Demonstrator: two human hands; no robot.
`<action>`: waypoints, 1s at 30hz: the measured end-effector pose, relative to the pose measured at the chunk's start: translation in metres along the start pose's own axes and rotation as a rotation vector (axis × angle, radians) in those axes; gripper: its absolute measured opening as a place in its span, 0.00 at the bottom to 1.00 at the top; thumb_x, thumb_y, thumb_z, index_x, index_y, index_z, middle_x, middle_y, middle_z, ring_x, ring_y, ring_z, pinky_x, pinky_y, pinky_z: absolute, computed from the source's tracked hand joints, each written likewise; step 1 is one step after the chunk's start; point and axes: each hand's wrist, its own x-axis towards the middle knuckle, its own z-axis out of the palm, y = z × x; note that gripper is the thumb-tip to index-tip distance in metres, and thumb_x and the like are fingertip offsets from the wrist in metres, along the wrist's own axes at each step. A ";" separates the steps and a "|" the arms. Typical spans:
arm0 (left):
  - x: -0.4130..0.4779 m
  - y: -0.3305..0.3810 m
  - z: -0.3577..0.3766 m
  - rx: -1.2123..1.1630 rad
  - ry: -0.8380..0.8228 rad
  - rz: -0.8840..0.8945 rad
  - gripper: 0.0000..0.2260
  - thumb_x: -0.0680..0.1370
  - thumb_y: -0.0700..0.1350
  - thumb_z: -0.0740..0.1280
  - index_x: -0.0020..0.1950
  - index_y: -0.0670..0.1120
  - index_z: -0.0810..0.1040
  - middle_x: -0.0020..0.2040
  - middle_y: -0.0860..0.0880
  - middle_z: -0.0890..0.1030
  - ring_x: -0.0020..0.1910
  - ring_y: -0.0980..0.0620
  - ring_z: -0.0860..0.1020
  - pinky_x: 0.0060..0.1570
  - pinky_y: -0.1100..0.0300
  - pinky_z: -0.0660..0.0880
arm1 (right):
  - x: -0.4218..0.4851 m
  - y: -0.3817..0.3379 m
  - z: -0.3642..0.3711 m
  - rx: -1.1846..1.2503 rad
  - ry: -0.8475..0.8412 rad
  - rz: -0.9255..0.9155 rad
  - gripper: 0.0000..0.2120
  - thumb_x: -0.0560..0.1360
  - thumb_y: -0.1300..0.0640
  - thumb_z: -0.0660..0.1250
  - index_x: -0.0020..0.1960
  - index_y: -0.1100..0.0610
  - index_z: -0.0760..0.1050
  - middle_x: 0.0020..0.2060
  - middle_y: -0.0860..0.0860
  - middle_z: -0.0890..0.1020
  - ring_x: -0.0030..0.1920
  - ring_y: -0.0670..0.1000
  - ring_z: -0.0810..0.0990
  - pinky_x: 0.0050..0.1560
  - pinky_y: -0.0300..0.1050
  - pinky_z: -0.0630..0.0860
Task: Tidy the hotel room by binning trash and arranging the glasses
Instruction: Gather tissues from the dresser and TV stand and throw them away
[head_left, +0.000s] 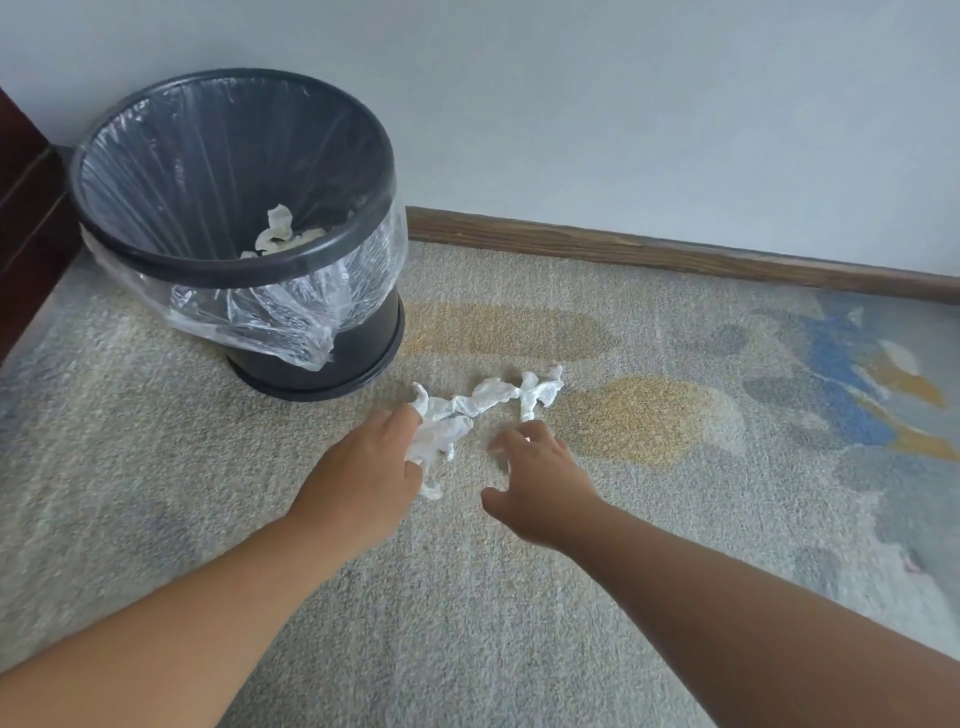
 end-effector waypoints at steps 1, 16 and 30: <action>0.001 0.001 0.002 0.002 -0.006 0.001 0.06 0.77 0.41 0.59 0.45 0.49 0.62 0.41 0.52 0.67 0.33 0.53 0.67 0.28 0.59 0.60 | 0.002 0.003 0.001 -0.015 -0.013 0.010 0.28 0.74 0.48 0.66 0.71 0.50 0.64 0.71 0.51 0.61 0.68 0.55 0.65 0.62 0.50 0.74; 0.004 -0.005 0.016 0.013 -0.070 0.006 0.02 0.77 0.42 0.59 0.47 0.48 0.67 0.42 0.52 0.69 0.35 0.52 0.70 0.31 0.59 0.64 | 0.021 0.027 0.033 -0.066 -0.199 0.133 0.32 0.73 0.46 0.69 0.73 0.53 0.64 0.76 0.54 0.54 0.70 0.62 0.64 0.67 0.57 0.69; -0.008 0.002 -0.006 0.015 -0.025 -0.015 0.07 0.78 0.41 0.58 0.43 0.50 0.62 0.41 0.53 0.67 0.32 0.54 0.66 0.28 0.59 0.60 | 0.005 0.010 0.006 0.007 0.089 0.115 0.10 0.77 0.49 0.63 0.48 0.55 0.73 0.46 0.50 0.74 0.42 0.48 0.76 0.46 0.46 0.80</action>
